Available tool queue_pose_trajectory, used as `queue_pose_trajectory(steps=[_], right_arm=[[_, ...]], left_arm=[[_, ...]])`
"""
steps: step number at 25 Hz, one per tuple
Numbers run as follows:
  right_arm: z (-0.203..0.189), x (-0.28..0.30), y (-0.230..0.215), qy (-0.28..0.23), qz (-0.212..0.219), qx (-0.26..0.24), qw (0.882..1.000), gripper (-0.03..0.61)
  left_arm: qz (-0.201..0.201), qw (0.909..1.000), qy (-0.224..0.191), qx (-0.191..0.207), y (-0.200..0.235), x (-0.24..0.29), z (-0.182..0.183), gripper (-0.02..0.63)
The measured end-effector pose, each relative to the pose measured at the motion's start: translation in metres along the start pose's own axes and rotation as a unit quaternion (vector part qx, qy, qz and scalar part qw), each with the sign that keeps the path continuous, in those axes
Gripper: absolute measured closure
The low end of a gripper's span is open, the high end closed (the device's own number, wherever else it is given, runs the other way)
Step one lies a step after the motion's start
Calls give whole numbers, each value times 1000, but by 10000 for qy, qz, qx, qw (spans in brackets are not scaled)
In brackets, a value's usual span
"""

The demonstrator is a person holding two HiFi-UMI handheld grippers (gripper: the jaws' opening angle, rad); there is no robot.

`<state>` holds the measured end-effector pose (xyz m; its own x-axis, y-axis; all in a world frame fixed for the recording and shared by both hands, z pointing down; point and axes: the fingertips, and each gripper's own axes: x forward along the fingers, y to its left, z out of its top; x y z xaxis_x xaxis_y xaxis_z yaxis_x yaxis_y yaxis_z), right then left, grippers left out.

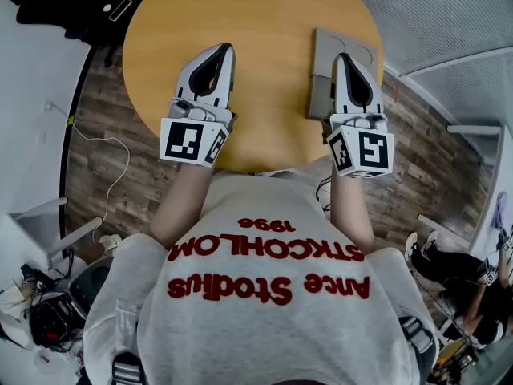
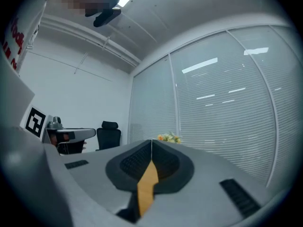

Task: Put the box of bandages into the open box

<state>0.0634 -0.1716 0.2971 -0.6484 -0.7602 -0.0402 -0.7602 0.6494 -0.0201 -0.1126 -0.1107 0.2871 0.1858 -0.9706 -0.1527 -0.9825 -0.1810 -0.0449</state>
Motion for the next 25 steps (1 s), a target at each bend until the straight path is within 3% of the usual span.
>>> queue_pose_trajectory(steps=[6,12,17,25], right_arm=[[7,36,54,-138,830,56,9964,569],[11,56,92,-215,1271,73,9916,571],[9,61,103,-208,1342,67,9907,572],[11,59,97,-180,1160,31,9931,572]], left_arm=[[984,9947,-36,282,58,-54,17,614],[1702,9846,9,393,101,-105,23,614],[1921,9805,-27,415,117,-122,27,614],[1793,9830,-91,389,118,-113,30,614]])
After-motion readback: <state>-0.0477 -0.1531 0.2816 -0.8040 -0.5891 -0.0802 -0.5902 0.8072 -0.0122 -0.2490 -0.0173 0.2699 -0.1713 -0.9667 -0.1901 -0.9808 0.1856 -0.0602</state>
